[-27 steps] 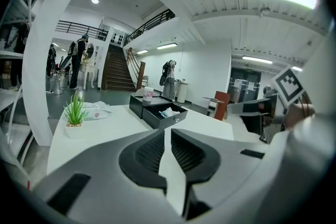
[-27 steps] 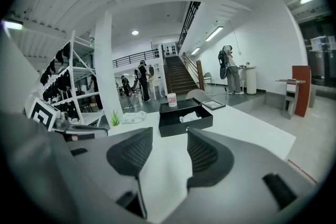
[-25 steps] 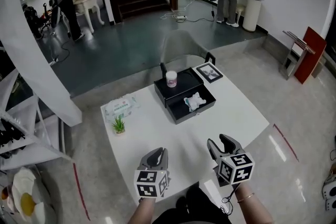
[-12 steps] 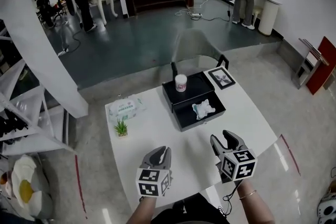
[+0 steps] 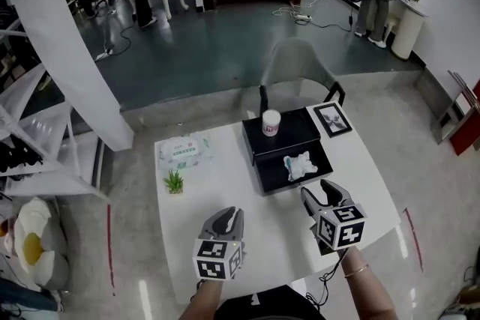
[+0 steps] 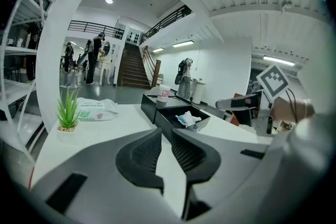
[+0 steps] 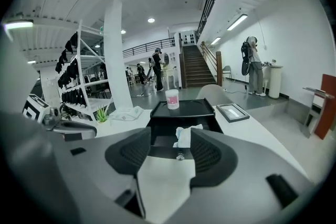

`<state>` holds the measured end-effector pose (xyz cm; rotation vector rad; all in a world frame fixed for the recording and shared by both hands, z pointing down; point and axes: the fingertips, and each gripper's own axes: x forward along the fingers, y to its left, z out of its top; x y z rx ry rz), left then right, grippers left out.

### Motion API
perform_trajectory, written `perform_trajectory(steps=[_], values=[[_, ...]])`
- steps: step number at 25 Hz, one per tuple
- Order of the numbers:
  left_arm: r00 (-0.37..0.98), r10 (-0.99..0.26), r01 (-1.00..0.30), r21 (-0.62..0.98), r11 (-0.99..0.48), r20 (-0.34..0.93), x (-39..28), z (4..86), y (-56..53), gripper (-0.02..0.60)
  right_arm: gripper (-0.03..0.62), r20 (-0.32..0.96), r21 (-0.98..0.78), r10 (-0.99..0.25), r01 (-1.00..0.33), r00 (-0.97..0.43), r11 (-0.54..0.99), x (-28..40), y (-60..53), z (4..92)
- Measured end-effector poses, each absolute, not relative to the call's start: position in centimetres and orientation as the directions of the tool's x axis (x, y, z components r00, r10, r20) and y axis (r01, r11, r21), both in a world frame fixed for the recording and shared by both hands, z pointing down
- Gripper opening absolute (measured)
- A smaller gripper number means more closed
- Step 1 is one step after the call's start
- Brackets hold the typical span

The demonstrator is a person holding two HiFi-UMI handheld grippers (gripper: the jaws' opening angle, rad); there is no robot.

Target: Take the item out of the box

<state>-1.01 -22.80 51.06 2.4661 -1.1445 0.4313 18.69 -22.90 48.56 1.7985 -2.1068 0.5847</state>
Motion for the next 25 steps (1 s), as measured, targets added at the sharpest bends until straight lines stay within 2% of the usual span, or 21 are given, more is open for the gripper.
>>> perform_trajectory(steps=[11, 25], values=[[0.564, -0.691, -0.822, 0.227, -0.522, 0.451, -1.0, 52.0, -24.4, 0.037, 0.252, 0.591, -0.074, -0.773, -0.970, -0.229, 0.232, 19.8, -27.3, 51.2], [0.501, -0.715, -0.863, 0.222, -0.453, 0.488, -2.1, 53.3, -24.8, 0.037, 0.301, 0.695, 0.002, -0.678, -0.942, -0.240, 0.335, 20.3, -31.8, 54.1]])
